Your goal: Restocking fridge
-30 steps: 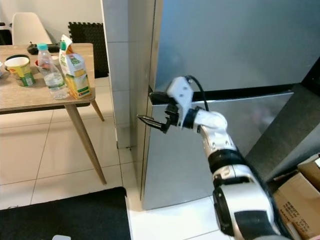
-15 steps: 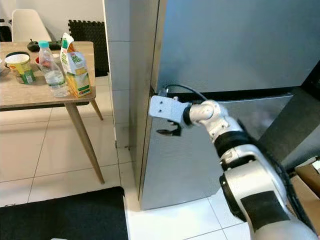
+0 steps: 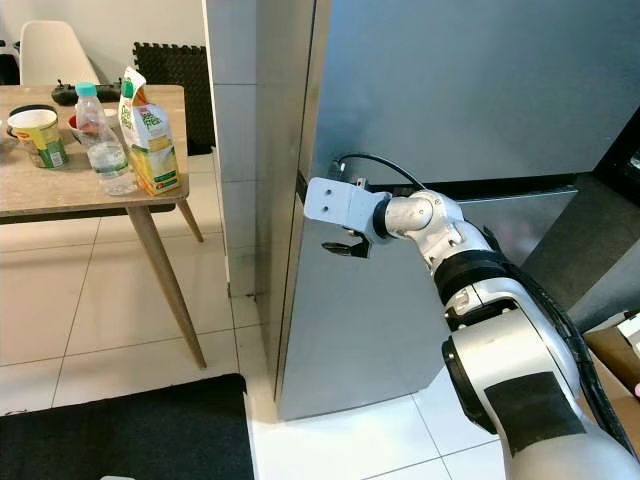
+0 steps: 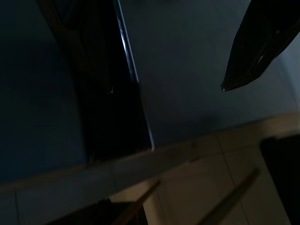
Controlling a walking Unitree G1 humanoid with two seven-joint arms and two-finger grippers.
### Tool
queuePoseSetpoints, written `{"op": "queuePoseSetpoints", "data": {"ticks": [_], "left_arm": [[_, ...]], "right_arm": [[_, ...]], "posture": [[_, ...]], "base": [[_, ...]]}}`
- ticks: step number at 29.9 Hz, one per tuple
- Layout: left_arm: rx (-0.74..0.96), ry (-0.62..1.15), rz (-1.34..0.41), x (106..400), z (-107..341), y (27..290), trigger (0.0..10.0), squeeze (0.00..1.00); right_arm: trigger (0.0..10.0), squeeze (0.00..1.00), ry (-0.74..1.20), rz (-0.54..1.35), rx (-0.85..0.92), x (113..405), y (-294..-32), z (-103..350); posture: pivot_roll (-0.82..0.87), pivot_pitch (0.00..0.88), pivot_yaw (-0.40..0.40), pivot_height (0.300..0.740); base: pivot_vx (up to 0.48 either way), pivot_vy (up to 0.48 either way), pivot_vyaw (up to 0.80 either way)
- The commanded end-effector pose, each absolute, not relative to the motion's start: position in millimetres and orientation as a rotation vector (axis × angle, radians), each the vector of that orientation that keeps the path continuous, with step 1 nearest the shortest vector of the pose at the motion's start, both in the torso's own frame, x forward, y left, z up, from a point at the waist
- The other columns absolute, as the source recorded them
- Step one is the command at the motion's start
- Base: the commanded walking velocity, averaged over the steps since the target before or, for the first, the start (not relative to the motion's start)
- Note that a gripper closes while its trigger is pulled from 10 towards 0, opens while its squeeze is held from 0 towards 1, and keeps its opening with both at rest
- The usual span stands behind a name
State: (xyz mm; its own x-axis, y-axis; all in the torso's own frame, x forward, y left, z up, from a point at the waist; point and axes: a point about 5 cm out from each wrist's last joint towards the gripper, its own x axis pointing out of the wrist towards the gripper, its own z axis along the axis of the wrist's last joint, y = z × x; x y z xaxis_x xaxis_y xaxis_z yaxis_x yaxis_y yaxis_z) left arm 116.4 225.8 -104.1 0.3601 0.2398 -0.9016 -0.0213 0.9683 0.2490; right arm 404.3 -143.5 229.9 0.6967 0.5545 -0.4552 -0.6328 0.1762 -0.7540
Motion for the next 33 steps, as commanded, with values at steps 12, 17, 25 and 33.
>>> {"op": "queuePoseSetpoints", "data": {"ticks": [12, 17, 25, 33], "left_arm": [[0.21, 1.215, 0.138, 111.3, -107.5, 216.8, 10.0, 0.0], [0.212, 1.221, 0.136, 108.3, -108.3, 216.6, 10.0, 0.0], [0.212, 1.225, 0.135, 106.3, -108.8, 216.6, 10.0, 0.0], [0.216, 1.216, 0.13, 110.3, -107.9, 216.0, 10.0, 0.0]], "right_arm": [[10.0, 0.0, 0.218, 0.785, -1.298, 404.5, -150.6, 201.4], [10.0, 0.0, 0.253, 0.795, -1.334, 402.7, -151.1, 191.1], [10.0, 0.0, 0.27, 0.891, -1.357, 398.0, -151.2, 187.3], [10.0, 0.0, 0.296, 0.953, -1.365, 395.3, -156.8, 190.2]], "posture": [[-0.03, 0.0, -0.111, 0.74], [-0.02, 0.0, -0.115, 0.74], [-0.02, 0.0, -0.115, 0.74], [-0.03, 0.0, -0.117, 0.74]], "base": [[0.0, 0.0, 0.0], [0.0, 0.0, 0.0], [0.0, 0.0, 0.0], [0.0, 0.0, 0.0]]}}
